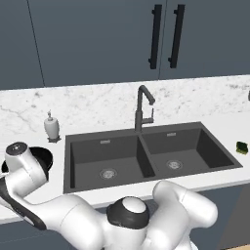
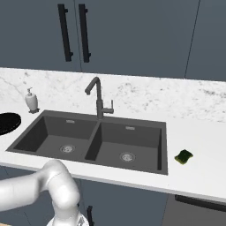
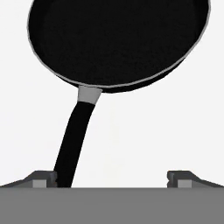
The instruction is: Pick the pan and sponge and place them into the sink. Then turn on the water.
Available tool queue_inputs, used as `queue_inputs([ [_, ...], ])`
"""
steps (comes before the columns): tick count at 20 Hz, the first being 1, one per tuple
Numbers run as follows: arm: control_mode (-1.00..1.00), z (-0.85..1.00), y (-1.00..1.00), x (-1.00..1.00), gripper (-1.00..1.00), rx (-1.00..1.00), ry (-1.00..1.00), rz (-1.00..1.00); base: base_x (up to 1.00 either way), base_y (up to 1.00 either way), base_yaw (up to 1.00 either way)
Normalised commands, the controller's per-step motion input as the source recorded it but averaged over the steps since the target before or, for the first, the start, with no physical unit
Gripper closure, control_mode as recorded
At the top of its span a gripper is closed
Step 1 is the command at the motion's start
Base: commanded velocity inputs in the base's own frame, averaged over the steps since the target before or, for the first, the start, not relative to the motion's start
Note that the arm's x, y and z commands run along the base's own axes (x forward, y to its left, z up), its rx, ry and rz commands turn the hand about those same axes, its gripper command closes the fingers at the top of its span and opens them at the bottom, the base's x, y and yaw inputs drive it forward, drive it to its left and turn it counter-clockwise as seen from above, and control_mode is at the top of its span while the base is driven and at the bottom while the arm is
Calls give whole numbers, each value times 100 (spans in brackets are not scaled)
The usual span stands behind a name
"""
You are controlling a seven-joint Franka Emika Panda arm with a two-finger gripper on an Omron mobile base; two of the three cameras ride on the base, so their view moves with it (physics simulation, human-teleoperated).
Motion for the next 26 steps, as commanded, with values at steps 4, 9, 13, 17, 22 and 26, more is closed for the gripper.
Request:
queue_inputs([
  [4, -100, -22, 39, 16, -100, -9, 0, 0, 0, 0, 0],
  [9, -100, -13, 33, 16, -100, -6, 0, 0, 0, 0, 0],
  [13, -100, -10, 30, 20, -100, -2, 1, -1, 0, 0, 0],
  [17, -100, -25, 21, 11, -100, -1, 0, -1, 0, 0, 0],
  [22, -100, -44, 17, 10, -100, 0, 0, 0, 0, 0, 0],
  [26, -100, -28, 12, 16, -100, 0, 0, 0, 0, 0, 0],
])
